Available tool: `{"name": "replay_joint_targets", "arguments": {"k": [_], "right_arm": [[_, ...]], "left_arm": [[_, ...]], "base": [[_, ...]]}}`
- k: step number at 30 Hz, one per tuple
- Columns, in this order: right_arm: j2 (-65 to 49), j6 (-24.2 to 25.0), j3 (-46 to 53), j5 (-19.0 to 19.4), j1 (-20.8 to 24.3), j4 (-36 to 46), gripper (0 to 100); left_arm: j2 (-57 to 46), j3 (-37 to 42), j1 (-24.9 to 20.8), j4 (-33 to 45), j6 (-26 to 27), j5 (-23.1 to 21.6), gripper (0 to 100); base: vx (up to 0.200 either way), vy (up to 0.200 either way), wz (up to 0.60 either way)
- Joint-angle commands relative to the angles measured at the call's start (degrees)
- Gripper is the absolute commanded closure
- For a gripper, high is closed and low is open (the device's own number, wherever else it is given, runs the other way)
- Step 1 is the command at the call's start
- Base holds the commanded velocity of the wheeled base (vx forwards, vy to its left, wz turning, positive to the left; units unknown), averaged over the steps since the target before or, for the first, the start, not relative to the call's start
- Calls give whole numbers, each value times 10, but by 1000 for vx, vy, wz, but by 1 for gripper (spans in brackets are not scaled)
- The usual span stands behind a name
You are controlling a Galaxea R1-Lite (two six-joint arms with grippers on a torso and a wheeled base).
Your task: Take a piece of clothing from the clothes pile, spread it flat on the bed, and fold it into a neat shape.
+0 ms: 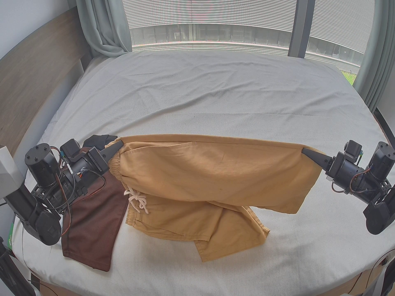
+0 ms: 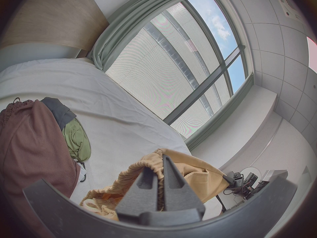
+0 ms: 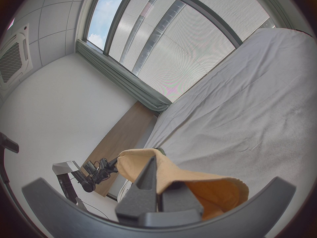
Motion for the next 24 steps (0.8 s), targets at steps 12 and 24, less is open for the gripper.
{"name": "replay_joint_targets", "arguments": {"k": [12,24], "right_arm": [[7,-1,-3,0,-11,0,100],[21,-2,-5,1,-16,0,100]], "left_arm": [[2,0,4,0,-2,0,100],[3,-2,4,-1,-2,-1,100]], "base": [[0,0,0],[0,0,0]]}}
